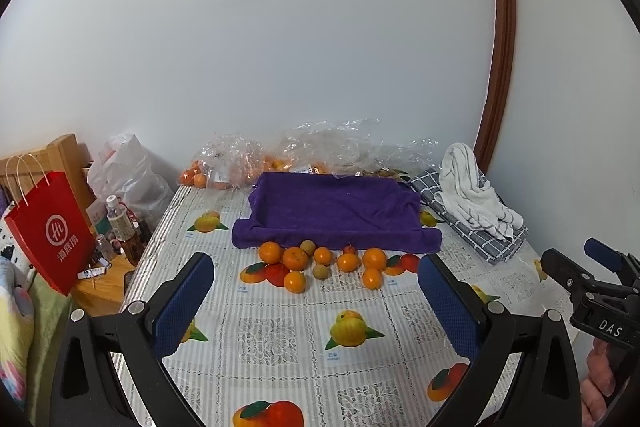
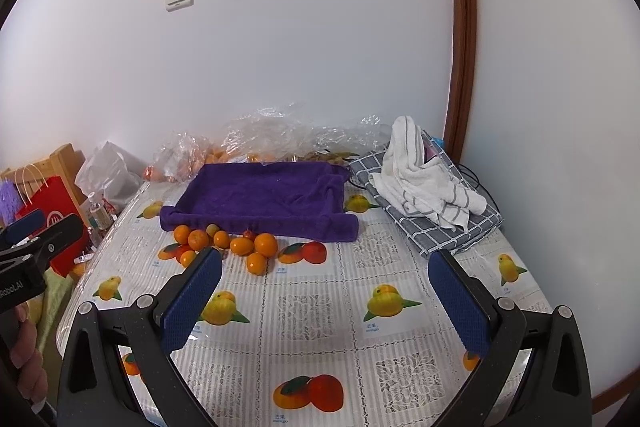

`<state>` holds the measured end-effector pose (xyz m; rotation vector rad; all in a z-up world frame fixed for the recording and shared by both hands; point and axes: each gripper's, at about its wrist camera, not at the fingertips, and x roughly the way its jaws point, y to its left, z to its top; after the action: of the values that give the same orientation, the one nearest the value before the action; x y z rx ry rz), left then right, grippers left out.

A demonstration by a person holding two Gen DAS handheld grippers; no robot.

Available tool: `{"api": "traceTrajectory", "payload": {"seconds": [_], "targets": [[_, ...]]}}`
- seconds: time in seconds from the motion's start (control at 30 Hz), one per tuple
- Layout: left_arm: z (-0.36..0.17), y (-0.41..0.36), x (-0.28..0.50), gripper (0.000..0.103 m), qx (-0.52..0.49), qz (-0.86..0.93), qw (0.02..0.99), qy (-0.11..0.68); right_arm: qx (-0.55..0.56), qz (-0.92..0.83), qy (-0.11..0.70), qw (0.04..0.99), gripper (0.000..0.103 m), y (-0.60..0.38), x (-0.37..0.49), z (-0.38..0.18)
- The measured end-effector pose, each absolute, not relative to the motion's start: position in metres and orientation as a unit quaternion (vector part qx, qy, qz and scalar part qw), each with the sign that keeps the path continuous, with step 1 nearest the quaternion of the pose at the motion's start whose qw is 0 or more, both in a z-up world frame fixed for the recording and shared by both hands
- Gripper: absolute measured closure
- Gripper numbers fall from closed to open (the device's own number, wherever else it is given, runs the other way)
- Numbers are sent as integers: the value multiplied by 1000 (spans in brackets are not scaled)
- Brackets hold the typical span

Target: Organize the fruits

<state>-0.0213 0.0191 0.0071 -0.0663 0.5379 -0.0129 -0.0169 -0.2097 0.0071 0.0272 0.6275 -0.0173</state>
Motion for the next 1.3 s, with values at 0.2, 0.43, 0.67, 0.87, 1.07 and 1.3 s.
{"api": "traceTrajectory", "payload": {"seconds": [0.2,0.43,0.67,0.87,1.07,1.3], "targets": [[7,16,-20,0,-31,-8,963,266,9,-10,305,952,1,-210,-17,8],[7,17,-21,0,-32,-9,963,266,8,-10,303,953,1,-210,-18,10],[7,19,-21,0,-33,-5,963,266,6,-7,302,953,1,-206,-17,11],[5,22,-18,0,-33,-3,963,268,2,-5,301,954,1,-202,-18,11],[-3,25,-13,0,-21,7,963,268,9,2,302,953,1,-203,-14,4],[-39,40,15,0,-24,19,955,296,-3,4,325,946,2,-199,8,-33]]}}
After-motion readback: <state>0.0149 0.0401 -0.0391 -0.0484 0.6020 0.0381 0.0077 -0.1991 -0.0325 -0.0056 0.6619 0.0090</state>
